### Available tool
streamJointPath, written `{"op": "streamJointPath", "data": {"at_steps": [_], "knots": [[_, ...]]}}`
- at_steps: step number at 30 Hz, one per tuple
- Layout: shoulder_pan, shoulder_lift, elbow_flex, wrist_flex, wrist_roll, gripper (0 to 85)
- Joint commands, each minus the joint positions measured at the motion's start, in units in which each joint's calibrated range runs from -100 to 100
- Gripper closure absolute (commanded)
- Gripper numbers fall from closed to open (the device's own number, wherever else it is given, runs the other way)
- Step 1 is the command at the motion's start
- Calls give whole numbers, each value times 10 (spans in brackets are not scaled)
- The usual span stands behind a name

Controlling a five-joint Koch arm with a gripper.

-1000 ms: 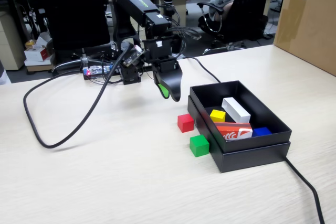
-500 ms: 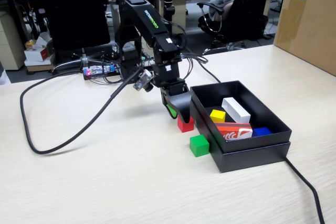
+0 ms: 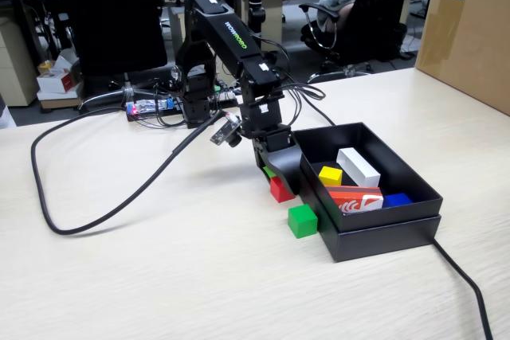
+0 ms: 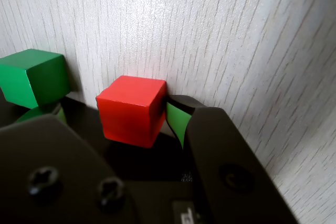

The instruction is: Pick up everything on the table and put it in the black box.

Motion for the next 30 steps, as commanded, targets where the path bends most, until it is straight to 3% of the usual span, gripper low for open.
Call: {"op": "streamJointPath", "data": {"at_steps": [1,3,4,8,13,17,21,28,30], "knots": [[0,3,-2,10,-2,535],[-1,1,-11,8,-2,620],[-2,-3,-17,8,-2,710],[-5,-12,-29,5,-1,845],[-8,-67,-32,-33,4,848],[-4,-223,-11,-97,12,848],[35,-369,141,-193,28,848],[74,-257,306,-199,56,847],[78,-100,325,-194,68,847]]}}
